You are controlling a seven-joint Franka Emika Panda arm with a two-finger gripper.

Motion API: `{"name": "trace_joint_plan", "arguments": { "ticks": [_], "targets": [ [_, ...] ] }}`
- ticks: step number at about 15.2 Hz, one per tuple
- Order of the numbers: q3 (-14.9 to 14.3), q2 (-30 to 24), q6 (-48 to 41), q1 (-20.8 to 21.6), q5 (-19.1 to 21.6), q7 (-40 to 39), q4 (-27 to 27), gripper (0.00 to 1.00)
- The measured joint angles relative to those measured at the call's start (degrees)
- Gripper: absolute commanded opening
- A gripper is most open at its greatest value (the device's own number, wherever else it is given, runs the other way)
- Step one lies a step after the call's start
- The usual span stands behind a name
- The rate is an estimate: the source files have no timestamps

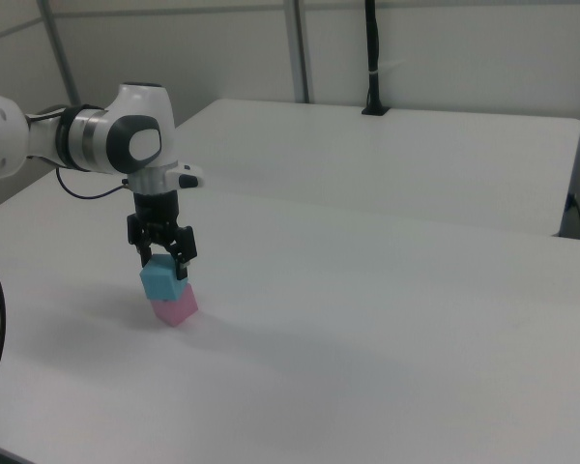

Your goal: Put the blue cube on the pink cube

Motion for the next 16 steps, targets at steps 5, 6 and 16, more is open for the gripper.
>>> {"name": "trace_joint_plan", "arguments": {
  "ticks": [5,6,16],
  "targets": [
    [-0.21,-2.5,-2.75,-0.48,-0.14,1.21,2.65,1.0],
    [-0.26,-4.03,-5.03,-1.12,-0.53,1.21,4.08,1.0],
    [-0.33,-15.46,-13.04,-7.83,-5.84,-2.39,6.43,1.0]
  ]
}}
